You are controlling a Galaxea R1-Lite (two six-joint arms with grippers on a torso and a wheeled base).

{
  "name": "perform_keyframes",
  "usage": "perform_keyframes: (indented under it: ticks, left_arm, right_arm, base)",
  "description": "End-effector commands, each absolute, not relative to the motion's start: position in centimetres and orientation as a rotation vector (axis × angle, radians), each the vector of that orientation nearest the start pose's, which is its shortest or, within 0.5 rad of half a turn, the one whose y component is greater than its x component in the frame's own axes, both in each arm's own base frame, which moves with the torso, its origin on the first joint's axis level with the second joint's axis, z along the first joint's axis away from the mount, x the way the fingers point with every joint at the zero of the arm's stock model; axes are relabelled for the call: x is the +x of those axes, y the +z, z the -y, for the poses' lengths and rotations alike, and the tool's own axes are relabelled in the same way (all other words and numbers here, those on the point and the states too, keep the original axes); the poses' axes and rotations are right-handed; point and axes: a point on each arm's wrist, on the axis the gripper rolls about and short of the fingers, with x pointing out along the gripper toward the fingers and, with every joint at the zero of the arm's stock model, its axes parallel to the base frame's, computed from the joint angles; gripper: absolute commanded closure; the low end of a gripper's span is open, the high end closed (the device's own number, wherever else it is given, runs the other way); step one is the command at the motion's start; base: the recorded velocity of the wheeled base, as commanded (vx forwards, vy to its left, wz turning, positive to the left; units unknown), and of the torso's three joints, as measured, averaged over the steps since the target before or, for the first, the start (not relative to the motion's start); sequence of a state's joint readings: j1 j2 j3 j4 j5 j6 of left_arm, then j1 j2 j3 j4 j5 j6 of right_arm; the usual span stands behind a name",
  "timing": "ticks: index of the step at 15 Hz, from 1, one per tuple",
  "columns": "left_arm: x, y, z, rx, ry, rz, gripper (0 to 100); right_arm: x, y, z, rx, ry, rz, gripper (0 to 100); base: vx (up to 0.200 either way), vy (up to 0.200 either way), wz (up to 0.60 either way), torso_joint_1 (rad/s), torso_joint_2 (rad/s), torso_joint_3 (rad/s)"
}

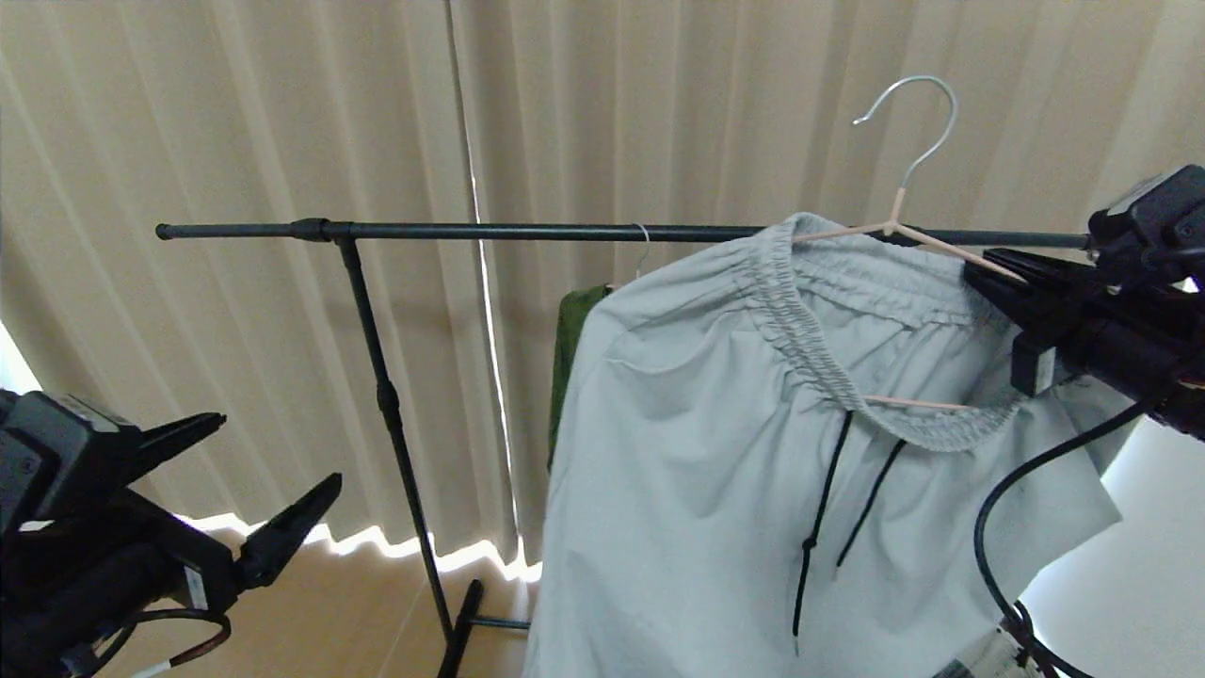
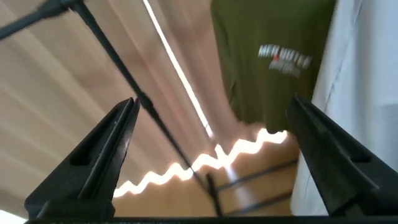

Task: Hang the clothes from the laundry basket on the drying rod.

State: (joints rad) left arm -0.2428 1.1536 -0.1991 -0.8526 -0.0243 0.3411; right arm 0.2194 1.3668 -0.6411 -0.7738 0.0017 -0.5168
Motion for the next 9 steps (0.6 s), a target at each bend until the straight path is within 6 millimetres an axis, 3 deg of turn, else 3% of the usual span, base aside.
perform_keyframes:
  ticks: [1, 3, 5, 8, 9]
  left_arm:
    - [12.6, 17.2, 3.2, 0.326, -0.271, 0.002, 0]
    - [10.8, 16.0, 2.8, 0.289, -0.278, -0.010, 0]
    - [10.8, 15.5, 2.8, 0.287, -0.318, -0.029, 0]
    - [11.1, 15.8, 3.0, 0.279, -0.334, -0.021, 0]
    - [11.1, 15.8, 3.0, 0.281, -0.334, -0.020, 0]
  right_arm:
    - [20.2, 24.2, -2.7, -0.533, 0.119, 0.076, 100]
    - [18.8, 24.2, -0.2, -0.554, 0.011, 0.018, 100]
    - [16.7, 24.8, 1.5, -0.567, -0.086, -0.020, 100]
    - [13.6, 24.3, 2.6, -0.564, -0.148, -0.160, 100]
    - [13.5, 24.3, 2.6, -0.565, -0.149, -0.164, 100]
  base:
    - [0.000, 0.000, 0.00, 0.000, 0.00, 0.000]
    - [0.000, 0.000, 0.00, 0.000, 0.00, 0.000]
    - [0.000, 0.000, 0.00, 0.000, 0.00, 0.000]
    - [0.000, 0.000, 0.00, 0.000, 0.00, 0.000]
    - [0.000, 0.000, 0.00, 0.000, 0.00, 0.000]
